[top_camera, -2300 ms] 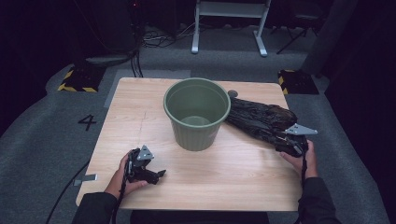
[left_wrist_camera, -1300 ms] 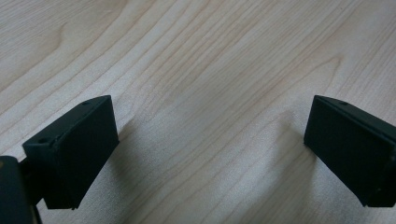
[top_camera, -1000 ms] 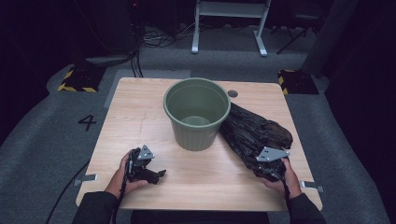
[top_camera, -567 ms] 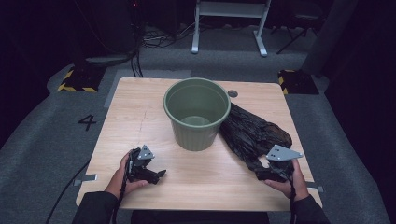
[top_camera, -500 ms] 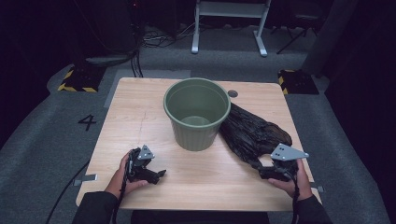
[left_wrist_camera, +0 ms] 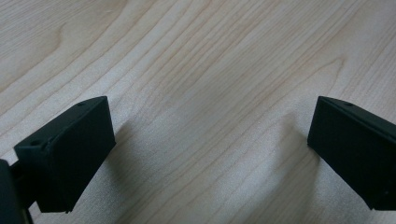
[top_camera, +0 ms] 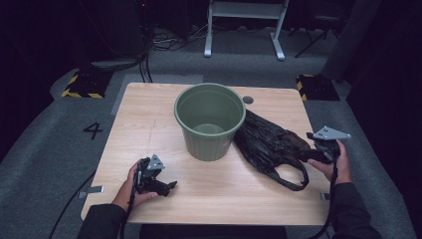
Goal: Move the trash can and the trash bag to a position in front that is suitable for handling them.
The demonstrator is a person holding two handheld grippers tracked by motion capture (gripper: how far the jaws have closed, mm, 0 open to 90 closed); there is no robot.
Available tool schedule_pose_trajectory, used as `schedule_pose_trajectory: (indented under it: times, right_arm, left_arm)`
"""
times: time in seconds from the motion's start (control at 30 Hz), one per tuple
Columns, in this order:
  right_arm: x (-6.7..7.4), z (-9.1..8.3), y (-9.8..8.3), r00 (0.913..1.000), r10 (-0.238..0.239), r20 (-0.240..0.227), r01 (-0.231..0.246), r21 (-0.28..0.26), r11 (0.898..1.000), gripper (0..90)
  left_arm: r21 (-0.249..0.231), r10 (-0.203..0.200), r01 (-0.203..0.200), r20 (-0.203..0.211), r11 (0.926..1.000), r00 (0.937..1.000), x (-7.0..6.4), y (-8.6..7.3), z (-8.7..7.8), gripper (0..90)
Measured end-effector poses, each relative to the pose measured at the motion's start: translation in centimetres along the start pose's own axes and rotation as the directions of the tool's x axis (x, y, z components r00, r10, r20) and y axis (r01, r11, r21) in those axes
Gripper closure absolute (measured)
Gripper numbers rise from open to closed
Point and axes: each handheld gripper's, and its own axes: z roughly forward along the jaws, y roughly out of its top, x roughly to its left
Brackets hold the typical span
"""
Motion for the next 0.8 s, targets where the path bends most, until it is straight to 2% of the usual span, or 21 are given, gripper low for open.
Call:
schedule_pose_trajectory:
  times: [0.07,0.13,0.17,0.2,0.23,0.27,0.33,0.37,0.43,0.47,0.57,0.6,0.67,0.7,0.73,0.77,0.8]
  right_arm:
    - [-1.0,1.3,-0.6,0.9983,0.045,-0.038,-0.043,0.049,0.998,28.3]
    - [-1.5,2.6,-1.3,0.9977,0.055,-0.038,-0.051,0.092,0.994,30.0]
    - [-1.6,3.0,-1.6,0.9954,0.074,-0.062,-0.067,0.104,0.992,36.4]
    - [-1.5,3.8,-2.0,0.9915,0.076,-0.105,-0.063,0.125,0.990,44.8]
    - [-1.3,4.1,-2.0,0.9906,0.071,-0.117,-0.056,0.130,0.990,52.0]
    - [-1.3,4.1,-2.0,0.9906,0.071,-0.117,-0.056,0.130,0.990,52.0]
    - [-0.4,4.6,-2.2,0.9800,0.056,-0.191,-0.028,0.147,0.989,66.0]
    - [-0.4,4.6,-2.2,0.9800,0.056,-0.191,-0.028,0.147,0.989,66.0]
    - [0.3,4.4,-2.1,0.9801,0.018,-0.198,0.014,0.157,0.988,73.0]
    - [0.9,4.0,-2.1,0.9713,0.000,-0.238,0.034,0.138,0.990,78.4]
    - [2.1,3.4,-2.0,0.9584,-0.019,-0.285,0.056,0.121,0.991,81.1]
    - [2.1,3.4,-2.0,0.9584,-0.019,-0.285,0.056,0.121,0.991,81.1]
    - [3.3,2.9,-2.0,0.9527,-0.053,-0.299,0.087,0.104,0.991,81.1]
    - [4.6,2.4,-2.0,0.9448,-0.076,-0.319,0.110,0.088,0.990,81.0]
    - [4.6,2.4,-2.0,0.9448,-0.076,-0.319,0.110,0.088,0.990,81.0]
    - [5.8,2.1,-2.0,0.9332,-0.094,-0.347,0.124,0.063,0.990,81.0]
    - [5.8,2.1,-2.0,0.9332,-0.094,-0.347,0.124,0.063,0.990,81.0]
  left_arm:
    - [0.000,0.000,0.000,0.000,1.0000,1.0000,0.0,0.0,0.0,0.7]
    - [0.000,0.000,0.000,0.000,1.0000,1.0000,0.0,0.0,0.0,0.7]
    - [0.000,0.000,0.000,0.000,1.0000,1.0000,0.0,0.0,0.0,0.7]
    - [0.000,0.000,0.000,0.000,1.0000,1.0000,0.0,0.0,0.0,0.7]
    - [0.000,0.000,0.000,0.000,1.0000,1.0000,0.0,0.0,0.0,0.7]
    - [0.000,0.000,0.000,0.000,1.0000,1.0000,0.0,0.0,0.0,0.7]
    - [0.000,0.000,0.000,0.000,1.0000,1.0000,0.0,0.0,0.0,0.7]
    - [0.000,0.000,0.000,0.000,1.0000,1.0000,0.0,0.0,0.0,0.7]
    - [0.000,0.000,0.000,0.000,1.0000,1.0000,0.0,0.0,0.0,0.7]
    - [0.000,0.000,0.000,0.000,1.0000,1.0000,0.0,0.0,0.0,0.7]
    - [0.001,0.000,0.000,0.001,1.0000,1.0000,0.0,0.0,0.0,0.7]
    - [0.001,0.000,0.000,0.001,1.0000,1.0000,0.0,0.0,0.0,0.7]
    - [0.001,-0.003,0.003,0.000,1.0000,1.0000,0.0,0.0,0.0,0.5]
    - [0.004,-0.005,0.005,-0.001,1.0000,1.0000,0.0,0.1,0.0,0.4]
    - [0.004,-0.008,0.008,-0.004,1.0000,1.0000,-0.1,0.1,0.0,0.4]
    - [0.002,-0.012,0.012,-0.008,0.9999,0.9999,-0.1,0.1,0.1,0.4]
    - [0.001,-0.012,0.012,-0.008,0.9999,0.9999,-0.1,0.1,0.1,0.4]
